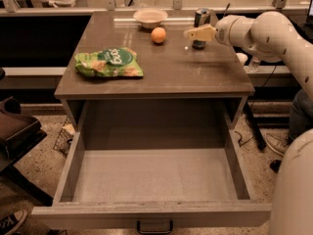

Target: Place redbull can into top drawer

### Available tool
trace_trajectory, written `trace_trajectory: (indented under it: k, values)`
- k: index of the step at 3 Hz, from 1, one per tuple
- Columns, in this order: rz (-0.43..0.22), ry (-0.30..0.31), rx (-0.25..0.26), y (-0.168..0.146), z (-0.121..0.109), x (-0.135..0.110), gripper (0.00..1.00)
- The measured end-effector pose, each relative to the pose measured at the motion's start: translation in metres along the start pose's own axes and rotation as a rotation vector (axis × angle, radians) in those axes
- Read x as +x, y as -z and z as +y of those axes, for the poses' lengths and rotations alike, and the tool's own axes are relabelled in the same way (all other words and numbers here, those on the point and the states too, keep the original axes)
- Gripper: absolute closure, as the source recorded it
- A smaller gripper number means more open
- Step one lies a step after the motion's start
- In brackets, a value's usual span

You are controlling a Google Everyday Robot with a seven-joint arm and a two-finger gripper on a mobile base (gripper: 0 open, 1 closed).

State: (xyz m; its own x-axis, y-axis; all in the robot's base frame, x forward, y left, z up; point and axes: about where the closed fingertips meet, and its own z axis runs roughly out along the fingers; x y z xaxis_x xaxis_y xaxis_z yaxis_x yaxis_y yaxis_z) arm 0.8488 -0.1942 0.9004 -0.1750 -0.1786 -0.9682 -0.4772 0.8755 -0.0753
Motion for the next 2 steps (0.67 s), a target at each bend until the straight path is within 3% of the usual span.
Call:
trace_trajectory:
  k: [1,2]
  values:
    - [0.002,-0.012,0.005,0.0,-0.002,0.001,0.0]
    - [-0.013,0.006,-0.046,-0.012,0.014,-0.003,0.03]
